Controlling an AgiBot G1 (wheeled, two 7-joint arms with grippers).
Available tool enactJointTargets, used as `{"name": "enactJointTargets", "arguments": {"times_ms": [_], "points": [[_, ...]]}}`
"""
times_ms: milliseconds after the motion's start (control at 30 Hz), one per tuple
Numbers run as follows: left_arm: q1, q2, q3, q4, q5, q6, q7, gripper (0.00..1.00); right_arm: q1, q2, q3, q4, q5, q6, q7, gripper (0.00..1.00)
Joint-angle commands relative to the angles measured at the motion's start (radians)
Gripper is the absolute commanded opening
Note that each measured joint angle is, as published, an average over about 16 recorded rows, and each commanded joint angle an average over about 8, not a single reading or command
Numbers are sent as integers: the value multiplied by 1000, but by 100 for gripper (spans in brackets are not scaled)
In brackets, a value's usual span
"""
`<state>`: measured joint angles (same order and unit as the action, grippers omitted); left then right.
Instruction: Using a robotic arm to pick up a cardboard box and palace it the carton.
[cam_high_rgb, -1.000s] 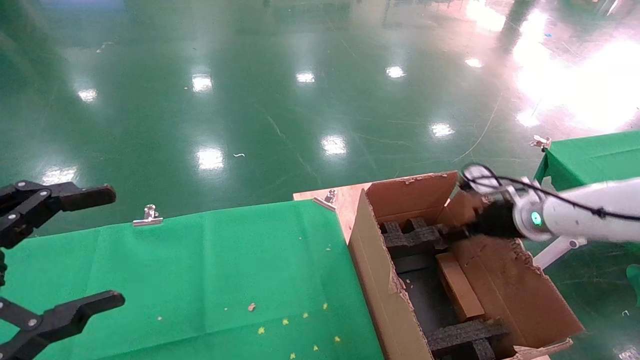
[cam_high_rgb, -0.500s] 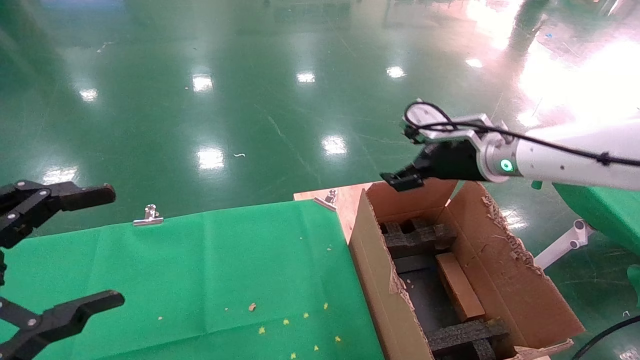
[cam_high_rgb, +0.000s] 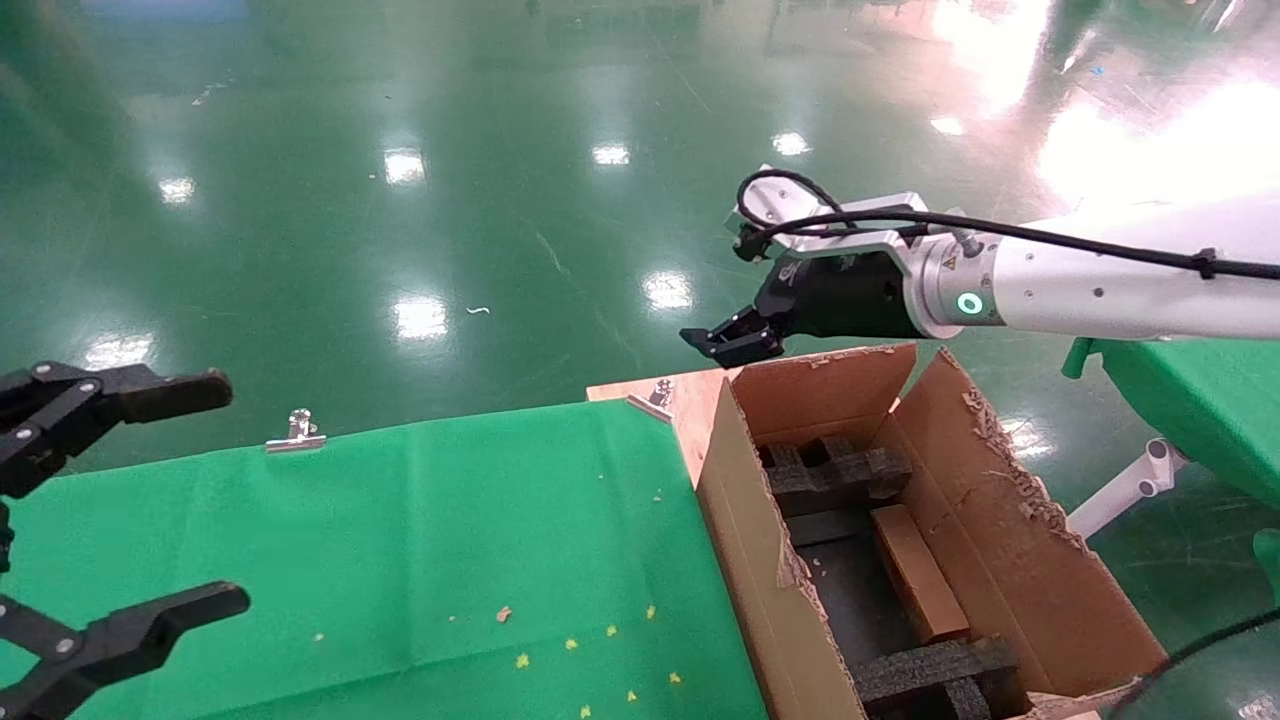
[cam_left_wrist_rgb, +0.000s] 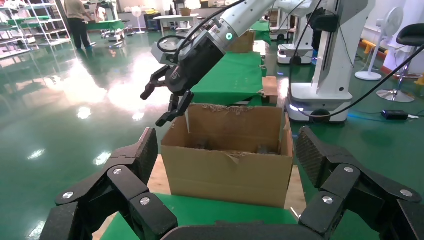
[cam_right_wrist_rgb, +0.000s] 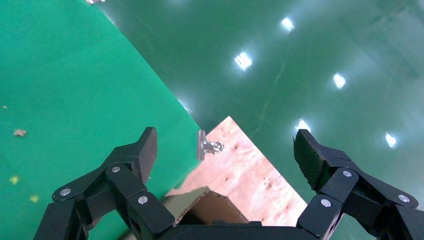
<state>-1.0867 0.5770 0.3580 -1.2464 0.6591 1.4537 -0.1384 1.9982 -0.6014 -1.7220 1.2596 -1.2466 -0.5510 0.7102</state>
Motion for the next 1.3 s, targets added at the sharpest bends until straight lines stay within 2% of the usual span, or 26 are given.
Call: {"name": "enactJointTargets", "arguments": {"times_ms": [33,200,333,1300], "points": [[0,0,0,0,0,0,0,100,1,-1,3,2,5,-2,-4,100],[0,0,0,0,0,0,0,100,-11,0,14,-2,4,-11,-2,100],[0,0,0,0,0,0,0,100,-48,0,72,-1,24,-48,-23,100],[0,0,0,0,0,0,0,100,-492,-5,767,12,274,-503,-276,100]]}}
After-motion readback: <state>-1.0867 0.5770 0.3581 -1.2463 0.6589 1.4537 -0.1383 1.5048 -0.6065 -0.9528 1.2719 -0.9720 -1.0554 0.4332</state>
